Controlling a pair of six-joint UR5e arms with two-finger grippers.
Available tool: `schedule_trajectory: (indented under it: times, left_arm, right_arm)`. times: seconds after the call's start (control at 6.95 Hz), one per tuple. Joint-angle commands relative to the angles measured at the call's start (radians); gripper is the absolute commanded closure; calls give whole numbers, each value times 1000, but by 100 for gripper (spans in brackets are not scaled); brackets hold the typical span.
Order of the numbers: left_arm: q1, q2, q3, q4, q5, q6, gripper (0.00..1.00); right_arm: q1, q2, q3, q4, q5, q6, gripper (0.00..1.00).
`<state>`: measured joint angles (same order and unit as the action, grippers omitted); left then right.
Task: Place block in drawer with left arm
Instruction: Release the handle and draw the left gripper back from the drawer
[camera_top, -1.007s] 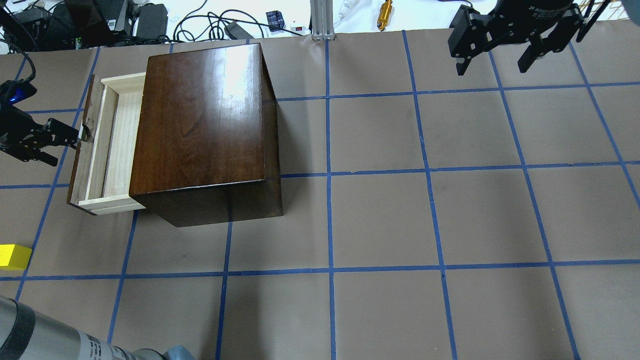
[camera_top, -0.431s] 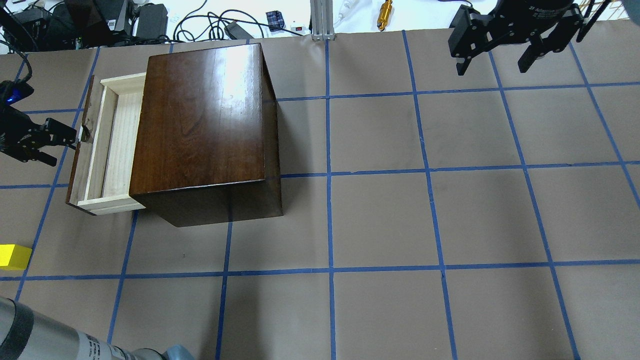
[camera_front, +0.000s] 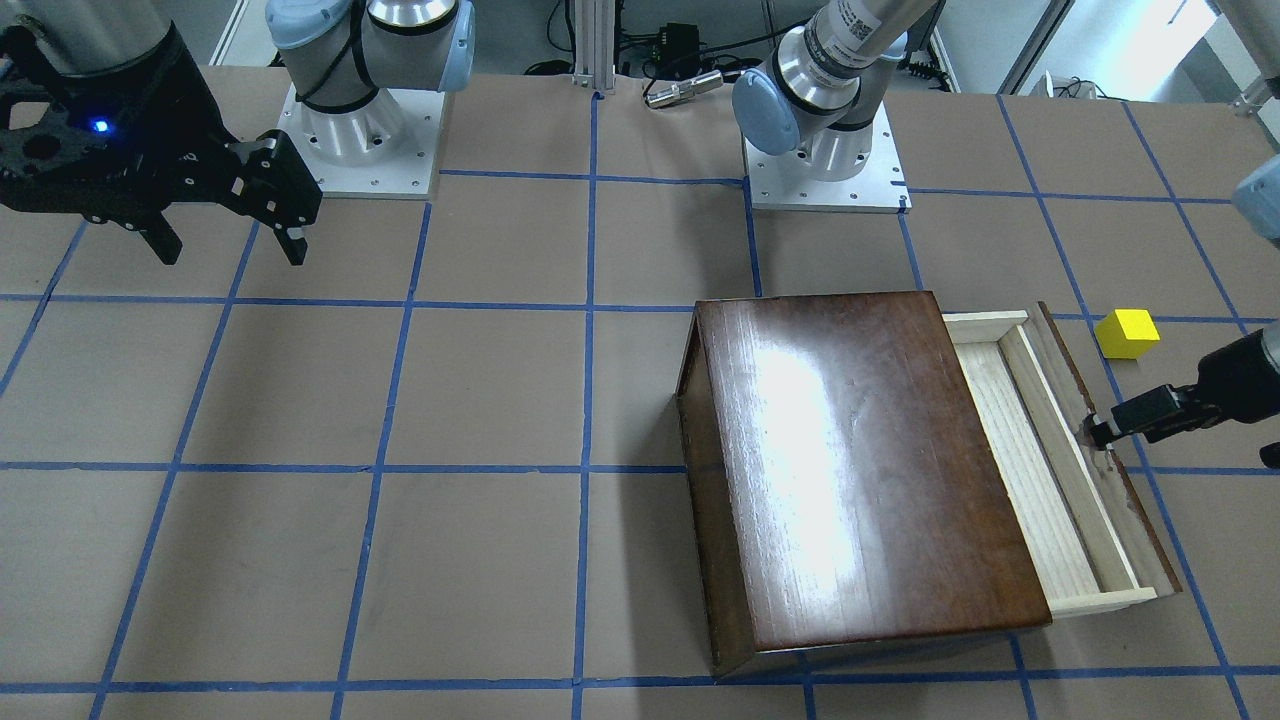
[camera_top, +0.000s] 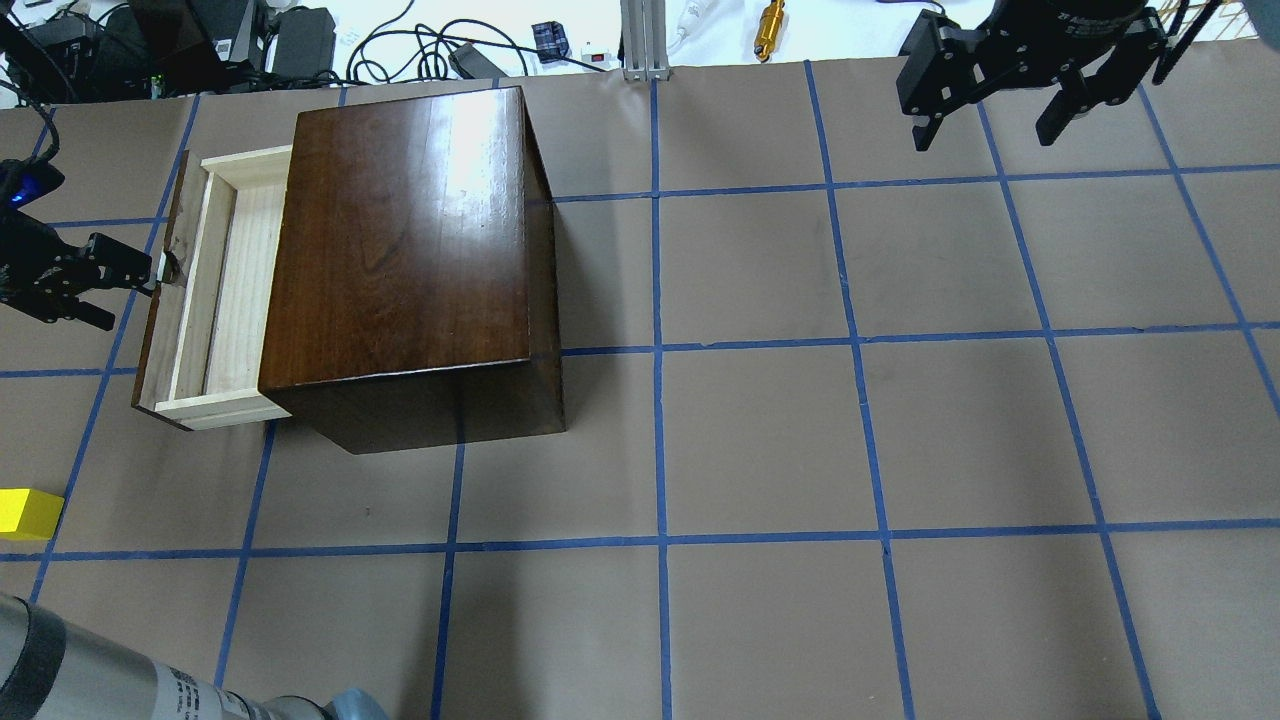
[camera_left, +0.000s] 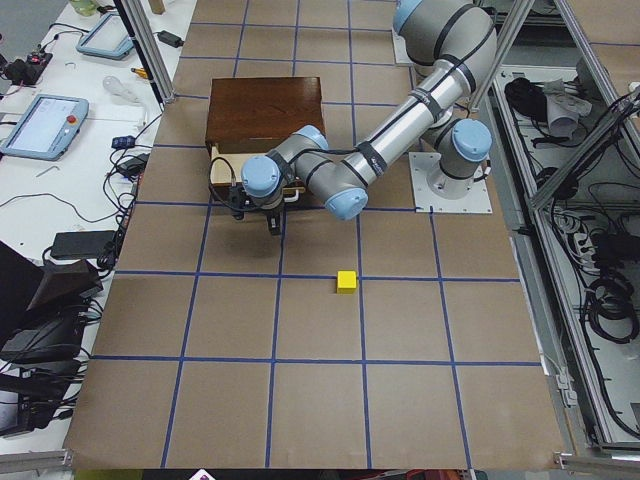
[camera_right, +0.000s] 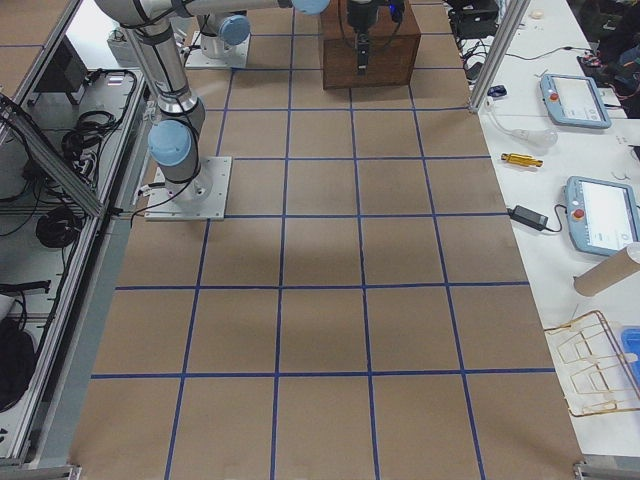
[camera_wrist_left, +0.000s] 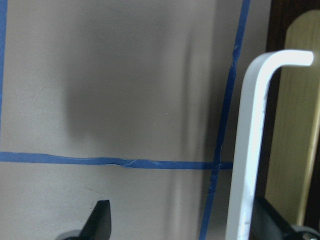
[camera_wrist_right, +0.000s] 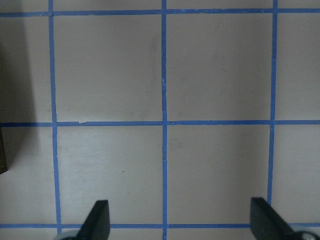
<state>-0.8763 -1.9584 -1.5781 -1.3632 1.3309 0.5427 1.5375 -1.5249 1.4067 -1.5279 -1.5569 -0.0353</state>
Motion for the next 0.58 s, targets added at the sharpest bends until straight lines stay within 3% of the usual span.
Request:
schedule_trajectory:
  times: [0.0,0.14,0.43]
  left_arm:
    - [10,27,115,-173,8,0,0]
    - [25,38,144,-227,16,37,0]
    - [112,42,139,-211,155,333,0]
  right_arm:
    - [1,0,0,0,1,0,0]
    - [0,-1,0,0,1,0,0]
    - [0,-1,0,0,0,0,0]
